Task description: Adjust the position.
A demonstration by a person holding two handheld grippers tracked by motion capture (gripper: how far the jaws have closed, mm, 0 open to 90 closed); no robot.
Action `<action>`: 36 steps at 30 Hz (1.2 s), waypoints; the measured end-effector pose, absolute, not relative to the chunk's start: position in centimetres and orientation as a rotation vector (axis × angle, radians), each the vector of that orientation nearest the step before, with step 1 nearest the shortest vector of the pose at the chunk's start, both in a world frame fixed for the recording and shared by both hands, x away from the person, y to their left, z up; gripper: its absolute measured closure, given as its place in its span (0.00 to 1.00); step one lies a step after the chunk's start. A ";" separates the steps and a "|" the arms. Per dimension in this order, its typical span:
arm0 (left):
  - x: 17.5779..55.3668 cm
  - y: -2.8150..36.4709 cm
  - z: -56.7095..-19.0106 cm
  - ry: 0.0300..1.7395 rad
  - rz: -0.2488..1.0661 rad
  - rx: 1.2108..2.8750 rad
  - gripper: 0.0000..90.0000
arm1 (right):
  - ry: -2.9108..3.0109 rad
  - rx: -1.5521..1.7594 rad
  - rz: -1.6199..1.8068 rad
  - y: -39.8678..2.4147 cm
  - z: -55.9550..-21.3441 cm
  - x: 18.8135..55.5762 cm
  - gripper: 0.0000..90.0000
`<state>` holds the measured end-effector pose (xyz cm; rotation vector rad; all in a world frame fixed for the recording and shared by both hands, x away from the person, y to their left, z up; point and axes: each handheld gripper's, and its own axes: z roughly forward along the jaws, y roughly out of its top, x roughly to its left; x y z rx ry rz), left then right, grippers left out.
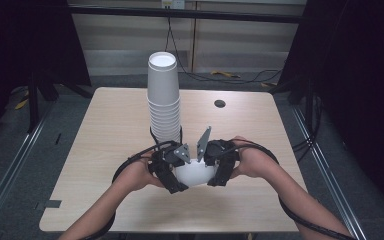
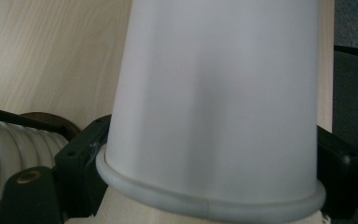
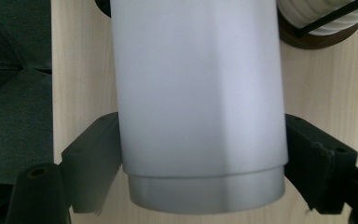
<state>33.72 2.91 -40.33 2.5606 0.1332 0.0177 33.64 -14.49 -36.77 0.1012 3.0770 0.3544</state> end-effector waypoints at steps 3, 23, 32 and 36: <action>33.7 2.8 -40.3 0.136 0.021 2.563 0.17 | 3.076 0.090 0.329 -14.4 -36.9 33.5 0.22; 34.3 3.6 -40.1 0.113 0.013 2.457 0.08 | 3.055 0.118 0.467 -15.5 -37.3 33.5 0.30; 34.4 4.3 -39.8 0.111 -0.003 2.388 0.00 | 3.036 0.172 0.634 -16.8 -37.8 33.4 0.29; 34.6 4.6 -39.7 0.121 -0.024 2.329 0.00 | 3.033 0.181 0.697 -17.3 -37.8 33.4 0.29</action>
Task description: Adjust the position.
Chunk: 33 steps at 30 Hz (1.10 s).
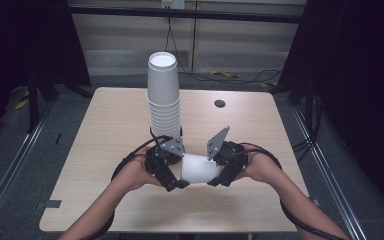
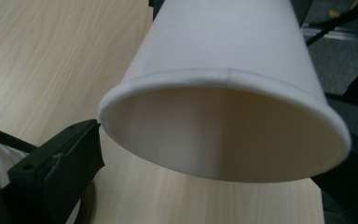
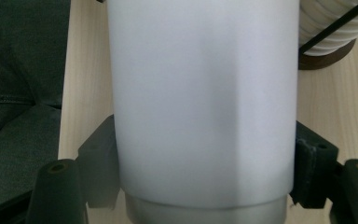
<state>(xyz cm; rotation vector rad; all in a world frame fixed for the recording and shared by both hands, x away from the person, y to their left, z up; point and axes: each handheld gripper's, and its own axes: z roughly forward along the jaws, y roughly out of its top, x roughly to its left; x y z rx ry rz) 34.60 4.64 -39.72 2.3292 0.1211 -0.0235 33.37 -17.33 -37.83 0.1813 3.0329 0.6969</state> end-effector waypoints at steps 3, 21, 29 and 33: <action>34.6 4.9 -39.6 0.126 -0.017 2.310 0.00 | 3.013 0.188 0.758 -17.8 -37.8 33.5 0.29; 34.9 5.2 -39.7 0.170 -0.060 2.238 0.00 | 3.002 0.212 0.895 -18.1 -38.4 33.5 0.29; 35.0 5.3 -39.7 0.194 -0.084 2.204 0.00 | 2.986 0.253 1.010 -18.6 -38.7 33.6 0.29; 35.0 5.4 -39.6 0.209 -0.098 2.192 0.02 | 2.982 0.265 1.035 -18.8 -38.8 33.7 0.29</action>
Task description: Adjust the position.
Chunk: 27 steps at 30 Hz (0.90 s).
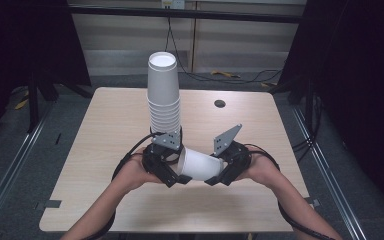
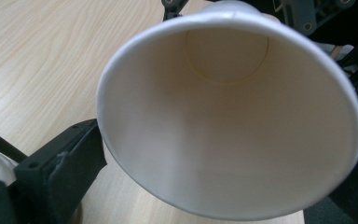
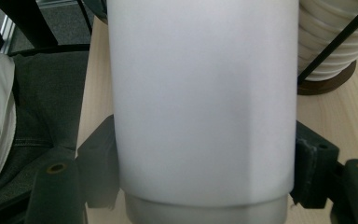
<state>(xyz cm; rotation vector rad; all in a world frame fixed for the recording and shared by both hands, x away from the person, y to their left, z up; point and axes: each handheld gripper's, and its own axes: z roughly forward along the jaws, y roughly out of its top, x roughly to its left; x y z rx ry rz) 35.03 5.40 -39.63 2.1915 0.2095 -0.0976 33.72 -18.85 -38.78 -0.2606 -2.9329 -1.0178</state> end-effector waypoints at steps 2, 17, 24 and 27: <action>35.1 5.4 -39.6 0.217 -0.101 2.185 0.04 | -2.930 -0.262 -1.025 -18.9 -38.8 33.7 0.29; 34.9 5.6 -38.8 0.233 -0.066 2.147 0.11 | -2.898 -0.313 -1.078 -18.8 -39.9 33.8 0.28; 34.7 5.7 -38.1 0.219 -0.021 2.178 0.13 | -2.935 -0.327 -1.117 -18.7 -40.1 33.6 0.23; 34.9 6.0 -38.0 0.225 -0.003 2.208 0.13 | -2.949 -0.354 -1.130 -18.9 -40.2 33.5 0.18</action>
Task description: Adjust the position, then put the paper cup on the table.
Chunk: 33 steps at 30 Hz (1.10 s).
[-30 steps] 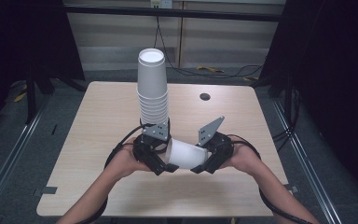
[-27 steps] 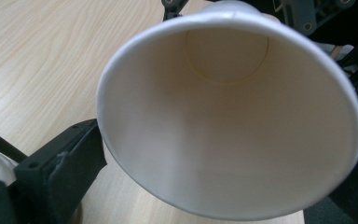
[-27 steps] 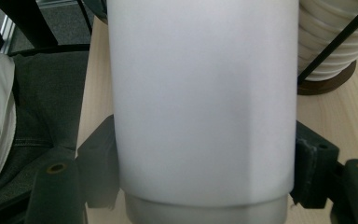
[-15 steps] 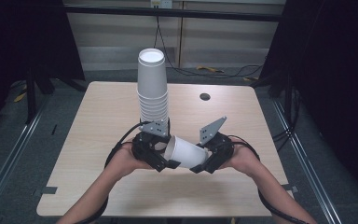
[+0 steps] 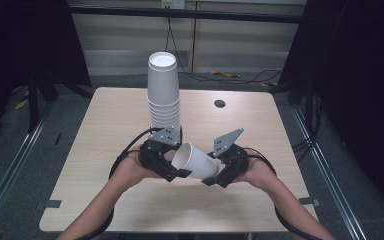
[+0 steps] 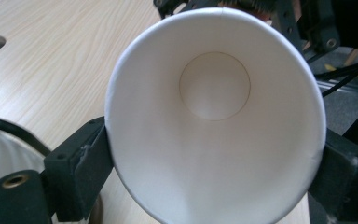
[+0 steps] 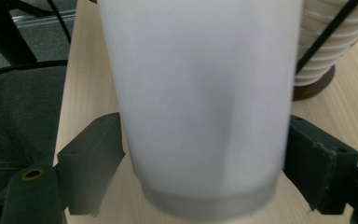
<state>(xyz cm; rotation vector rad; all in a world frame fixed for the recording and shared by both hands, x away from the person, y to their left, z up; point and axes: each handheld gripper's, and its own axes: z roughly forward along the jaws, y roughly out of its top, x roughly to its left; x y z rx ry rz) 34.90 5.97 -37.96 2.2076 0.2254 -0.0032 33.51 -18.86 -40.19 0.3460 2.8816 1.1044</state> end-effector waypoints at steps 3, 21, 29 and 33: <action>34.9 6.1 -37.9 0.221 0.007 2.222 0.13 | 2.877 0.372 1.113 -19.1 -40.4 33.6 0.16; 34.6 6.4 -37.9 0.237 0.052 2.355 0.13 | 2.764 0.631 1.047 -22.9 -43.7 33.4 0.14; 34.6 6.4 -38.3 0.244 0.035 2.392 0.14 | 2.676 0.786 1.029 -24.3 -45.5 33.4 0.14; 34.5 6.3 -38.5 0.243 0.040 2.419 0.14 | 2.643 0.849 1.034 -24.8 -46.2 33.4 0.14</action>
